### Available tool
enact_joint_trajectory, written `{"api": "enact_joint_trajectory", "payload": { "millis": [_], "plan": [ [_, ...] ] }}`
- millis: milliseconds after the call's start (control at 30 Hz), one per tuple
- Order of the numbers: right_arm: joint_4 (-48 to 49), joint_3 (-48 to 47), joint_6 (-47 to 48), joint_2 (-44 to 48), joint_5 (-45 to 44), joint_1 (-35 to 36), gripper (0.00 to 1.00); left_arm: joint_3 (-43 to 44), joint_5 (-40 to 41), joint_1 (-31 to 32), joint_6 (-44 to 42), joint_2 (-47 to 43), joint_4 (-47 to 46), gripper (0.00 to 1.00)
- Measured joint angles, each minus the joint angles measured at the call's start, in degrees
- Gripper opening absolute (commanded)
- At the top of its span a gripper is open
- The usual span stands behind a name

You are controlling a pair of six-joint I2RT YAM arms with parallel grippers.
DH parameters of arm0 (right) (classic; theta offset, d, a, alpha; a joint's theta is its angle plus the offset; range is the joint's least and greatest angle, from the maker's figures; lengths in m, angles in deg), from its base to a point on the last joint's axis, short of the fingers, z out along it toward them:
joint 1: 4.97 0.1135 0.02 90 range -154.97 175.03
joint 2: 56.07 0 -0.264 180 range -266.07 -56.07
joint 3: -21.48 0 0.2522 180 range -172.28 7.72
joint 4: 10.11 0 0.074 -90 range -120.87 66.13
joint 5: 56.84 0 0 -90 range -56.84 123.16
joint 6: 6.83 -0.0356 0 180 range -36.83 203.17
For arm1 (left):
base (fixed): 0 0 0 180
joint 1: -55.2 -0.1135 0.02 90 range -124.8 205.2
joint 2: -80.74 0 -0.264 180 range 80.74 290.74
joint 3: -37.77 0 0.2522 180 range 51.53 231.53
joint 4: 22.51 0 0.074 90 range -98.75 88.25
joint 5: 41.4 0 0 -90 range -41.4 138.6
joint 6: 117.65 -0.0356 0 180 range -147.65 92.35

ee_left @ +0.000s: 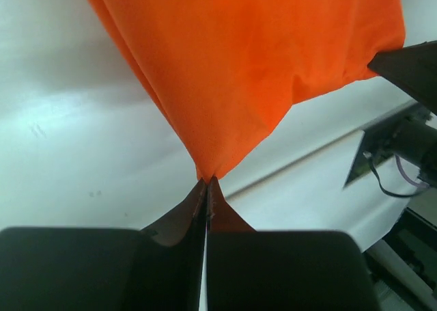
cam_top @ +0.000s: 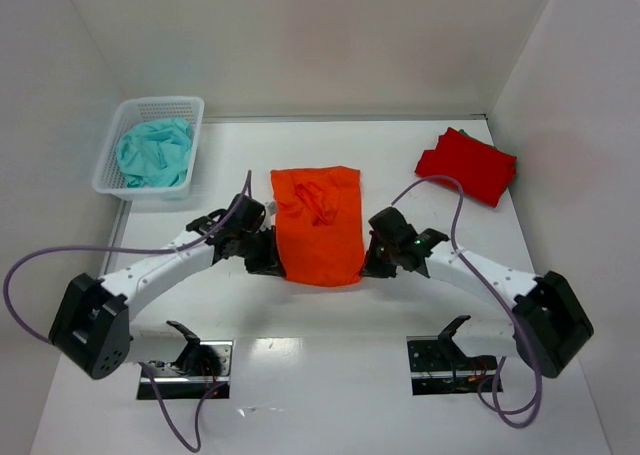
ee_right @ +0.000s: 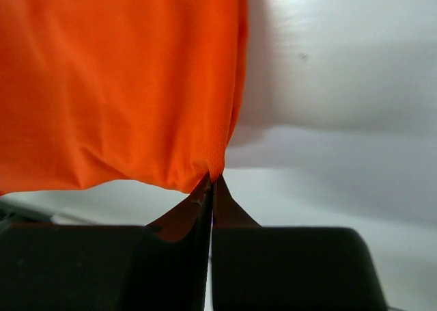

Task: Fold and stack the t-shirts
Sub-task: Grab one side of the 2/3 rectangular tshirt with both arms, then fold the long partially folded tshirt into a neat square

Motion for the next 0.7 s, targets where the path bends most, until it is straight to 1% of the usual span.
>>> {"api": "enact_joint_trajectory", "payload": {
  "millis": [100, 233, 333, 467, 600, 700],
  "plan": [
    [-2.1, 0.0, -1.9, 6.2, 0.2, 1.1, 0.00, 0.1, 1.0, 0.3, 1.2, -3.8, 2.7, 0.00],
    [-5.5, -1.5, -3.0, 9.6, -0.4, 1.5, 0.00, 1.2, 4.4, 0.4, 3.0, -8.4, 8.3, 0.00],
    [-7.6, -5.1, -3.2, 9.6, -2.2, 1.6, 0.00, 4.8, 7.9, 0.4, 4.1, -9.3, 11.1, 0.00],
    [-7.8, -8.9, -2.3, 9.1, -3.6, 0.8, 0.00, 7.8, 11.1, 0.2, 4.3, -8.8, 11.8, 0.00],
    [-6.7, -14.2, 0.2, 6.3, -4.0, -3.4, 0.00, 10.2, 12.8, -1.8, 4.2, -5.9, 11.4, 0.00],
    [-5.1, -18.3, 2.4, 2.3, -4.2, -5.5, 0.00, 12.2, 13.0, -3.6, 3.5, -2.3, 11.1, 0.00]
  ]
}}
